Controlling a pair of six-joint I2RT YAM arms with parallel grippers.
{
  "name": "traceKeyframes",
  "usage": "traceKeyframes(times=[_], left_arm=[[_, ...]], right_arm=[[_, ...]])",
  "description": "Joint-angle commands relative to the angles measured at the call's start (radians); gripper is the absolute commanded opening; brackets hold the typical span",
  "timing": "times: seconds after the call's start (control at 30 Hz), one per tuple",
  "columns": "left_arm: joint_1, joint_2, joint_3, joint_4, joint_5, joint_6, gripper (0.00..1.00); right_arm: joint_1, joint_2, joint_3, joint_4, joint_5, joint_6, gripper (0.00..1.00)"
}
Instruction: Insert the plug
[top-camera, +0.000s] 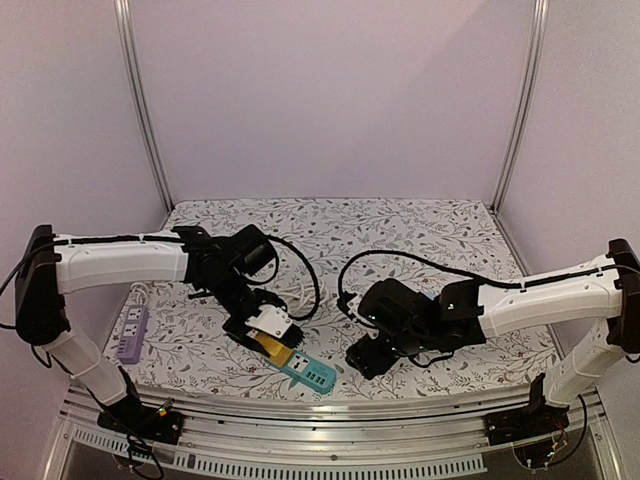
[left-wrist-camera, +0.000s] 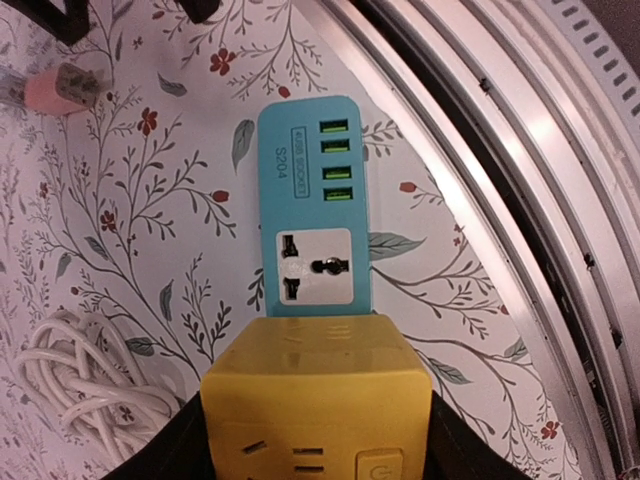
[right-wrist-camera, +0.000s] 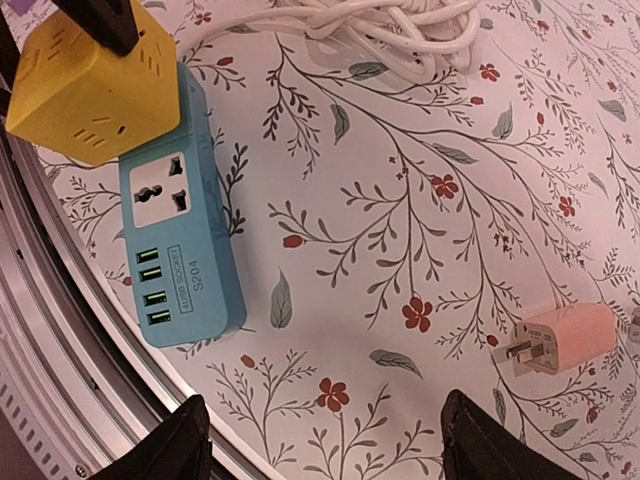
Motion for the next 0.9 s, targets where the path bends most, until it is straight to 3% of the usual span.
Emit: traceKeyframes(times=[0.0, 0.2, 0.33, 0.4, 0.5, 0.7, 0.87], left_arm=[[0.014, 0.125, -0.071, 0.014, -0.067, 0.035, 0.0], [-0.002, 0.242, 0.027, -0.056, -0.079, 0.085, 0.0], [0.011, 0.252, -0.041, -0.011, -0.168, 0.063, 0.0], [0.04, 0.245, -0.042, -0.003, -0.142, 0.05, 0.0], [0.084, 0.284, 0.03, -0.057, -0.13, 0.026, 0.0], [0.022, 0.447, 0.258, -0.16, -0.146, -0.102, 0.0], [0.003, 0.493, 0.335, -0.126, -0.172, -0.198, 0.0]], right_arm=[[0.014, -0.035, -0.019, -0.009, -0.002, 0.035, 0.78], [0.024, -0.031, -0.015, -0.008, -0.005, 0.047, 0.78], [0.03, -0.032, -0.004, -0.01, 0.002, 0.057, 0.78], [0.032, -0.035, -0.005, -0.009, 0.004, 0.069, 0.78], [0.039, -0.038, -0.01, -0.007, 0.005, 0.083, 0.78], [0.046, -0.083, -0.038, -0.049, 0.042, 0.119, 0.78], [0.047, -0.168, -0.09, -0.082, 0.078, 0.162, 0.78]])
